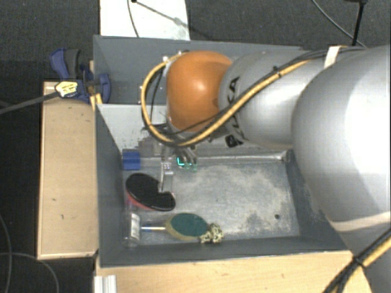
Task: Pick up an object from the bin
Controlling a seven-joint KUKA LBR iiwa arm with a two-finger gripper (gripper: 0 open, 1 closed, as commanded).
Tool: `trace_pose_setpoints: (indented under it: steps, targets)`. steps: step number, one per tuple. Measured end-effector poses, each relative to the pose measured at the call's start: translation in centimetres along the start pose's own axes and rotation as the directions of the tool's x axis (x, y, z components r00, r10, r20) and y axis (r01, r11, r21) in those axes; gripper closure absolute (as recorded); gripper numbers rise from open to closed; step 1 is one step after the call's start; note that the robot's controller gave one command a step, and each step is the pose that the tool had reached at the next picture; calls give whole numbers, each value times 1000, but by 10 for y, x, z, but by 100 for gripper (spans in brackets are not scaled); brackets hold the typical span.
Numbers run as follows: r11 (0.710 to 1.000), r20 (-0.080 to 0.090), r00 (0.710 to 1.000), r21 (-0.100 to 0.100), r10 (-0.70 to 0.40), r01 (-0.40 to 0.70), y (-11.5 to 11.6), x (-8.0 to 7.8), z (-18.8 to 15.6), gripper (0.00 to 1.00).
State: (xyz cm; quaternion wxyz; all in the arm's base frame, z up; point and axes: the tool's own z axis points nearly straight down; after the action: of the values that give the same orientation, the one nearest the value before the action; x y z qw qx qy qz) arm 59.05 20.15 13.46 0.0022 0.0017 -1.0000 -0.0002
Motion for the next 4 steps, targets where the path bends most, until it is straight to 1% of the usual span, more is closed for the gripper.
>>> trace_pose_setpoints:
  steps: [1, 2, 3, 4]
  targets:
    - [975, 28, 975, -14, 222, -222, 19, 24, 33, 0]
    - [896, 10, 896, -7, 445, -444, 20, 36, 9, 0]
    - [695, 3, 695, -4, 719, -719, 38, 55, 7, 0]
    - [585, 4, 585, -8, 811, -811, 26, 69, 63, 0]
